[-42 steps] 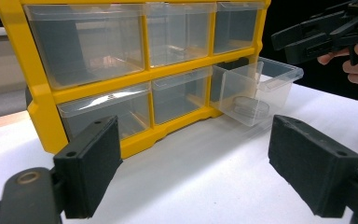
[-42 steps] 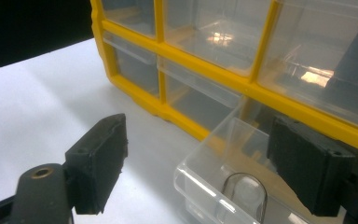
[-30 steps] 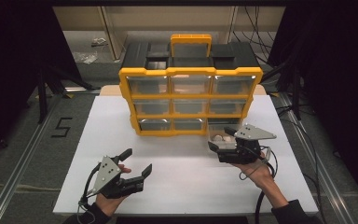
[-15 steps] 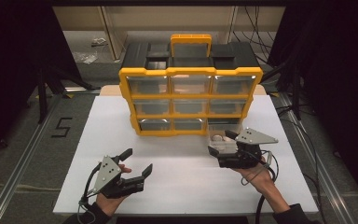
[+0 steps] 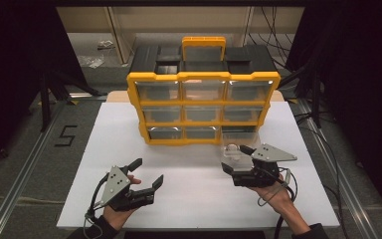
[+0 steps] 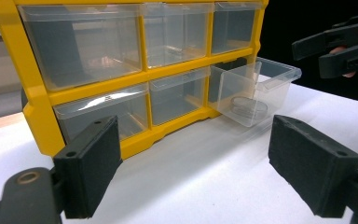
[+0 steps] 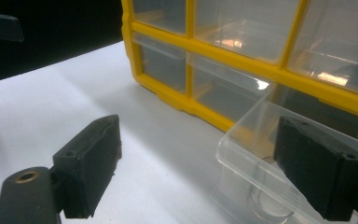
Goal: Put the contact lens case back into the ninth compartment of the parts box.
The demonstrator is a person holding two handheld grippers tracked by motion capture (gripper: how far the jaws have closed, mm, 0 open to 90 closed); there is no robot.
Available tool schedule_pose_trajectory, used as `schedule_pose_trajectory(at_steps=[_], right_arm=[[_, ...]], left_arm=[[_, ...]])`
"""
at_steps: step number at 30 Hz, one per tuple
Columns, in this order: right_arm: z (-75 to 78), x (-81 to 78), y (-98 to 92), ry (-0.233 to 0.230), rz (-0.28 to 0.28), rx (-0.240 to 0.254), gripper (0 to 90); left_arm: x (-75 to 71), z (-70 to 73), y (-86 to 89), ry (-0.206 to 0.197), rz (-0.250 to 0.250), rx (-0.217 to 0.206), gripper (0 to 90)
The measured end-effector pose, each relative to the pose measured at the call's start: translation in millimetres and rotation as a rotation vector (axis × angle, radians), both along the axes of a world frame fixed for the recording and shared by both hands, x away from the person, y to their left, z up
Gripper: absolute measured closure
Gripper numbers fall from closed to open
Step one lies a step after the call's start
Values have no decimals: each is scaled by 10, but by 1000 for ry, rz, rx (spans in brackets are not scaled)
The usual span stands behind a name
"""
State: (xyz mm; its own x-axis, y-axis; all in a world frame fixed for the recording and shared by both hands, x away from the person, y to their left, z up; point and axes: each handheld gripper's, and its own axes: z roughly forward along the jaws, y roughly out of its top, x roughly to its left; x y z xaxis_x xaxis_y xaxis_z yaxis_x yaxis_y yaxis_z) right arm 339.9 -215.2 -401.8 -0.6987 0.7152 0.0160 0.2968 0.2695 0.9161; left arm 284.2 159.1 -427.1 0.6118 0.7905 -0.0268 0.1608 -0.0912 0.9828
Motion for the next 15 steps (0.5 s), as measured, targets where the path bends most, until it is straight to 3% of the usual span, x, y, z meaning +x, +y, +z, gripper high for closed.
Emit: schedule_pose_trajectory(at_steps=[15], right_arm=[[-74,-83,-62,16,-23,-18,161]], left_arm=[[-4,-2,4,-1,5,2,163]])
